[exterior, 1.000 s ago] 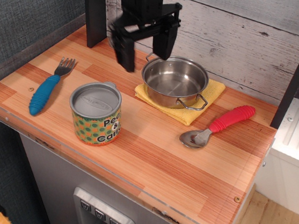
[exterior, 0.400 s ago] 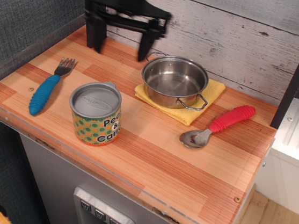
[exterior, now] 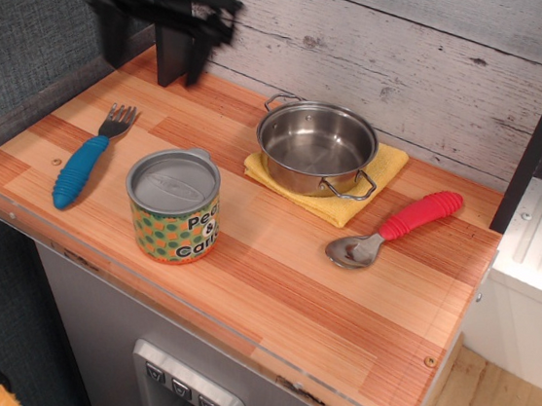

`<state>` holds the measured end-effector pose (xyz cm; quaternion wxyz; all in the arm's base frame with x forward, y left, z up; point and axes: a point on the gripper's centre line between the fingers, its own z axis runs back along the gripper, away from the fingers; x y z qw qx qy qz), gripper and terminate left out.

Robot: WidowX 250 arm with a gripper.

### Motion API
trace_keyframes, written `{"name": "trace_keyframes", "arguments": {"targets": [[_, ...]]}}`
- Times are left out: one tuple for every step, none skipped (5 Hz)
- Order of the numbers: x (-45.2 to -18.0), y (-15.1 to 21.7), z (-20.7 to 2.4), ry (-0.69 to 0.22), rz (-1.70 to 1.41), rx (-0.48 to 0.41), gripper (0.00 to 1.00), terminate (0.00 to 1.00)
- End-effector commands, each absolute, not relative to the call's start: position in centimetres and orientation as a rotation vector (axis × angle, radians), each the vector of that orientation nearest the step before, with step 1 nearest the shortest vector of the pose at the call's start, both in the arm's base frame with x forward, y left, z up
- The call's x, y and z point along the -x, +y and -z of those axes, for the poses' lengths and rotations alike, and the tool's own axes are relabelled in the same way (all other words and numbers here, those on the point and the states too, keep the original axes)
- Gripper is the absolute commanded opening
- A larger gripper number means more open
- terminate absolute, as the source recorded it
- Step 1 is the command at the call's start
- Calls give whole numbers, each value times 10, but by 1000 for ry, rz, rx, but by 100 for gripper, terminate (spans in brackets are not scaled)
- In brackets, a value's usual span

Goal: Place the pot on top of the towel

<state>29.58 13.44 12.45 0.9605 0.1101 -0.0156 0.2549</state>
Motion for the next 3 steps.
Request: {"name": "trace_keyframes", "arguments": {"targets": [[-305,173,-149,-101,-657,-250,100,0],[-315,186,-149,-129,-709,-281,100,0],[-328,195,-144,-205,-859,-309,100,100]]}}
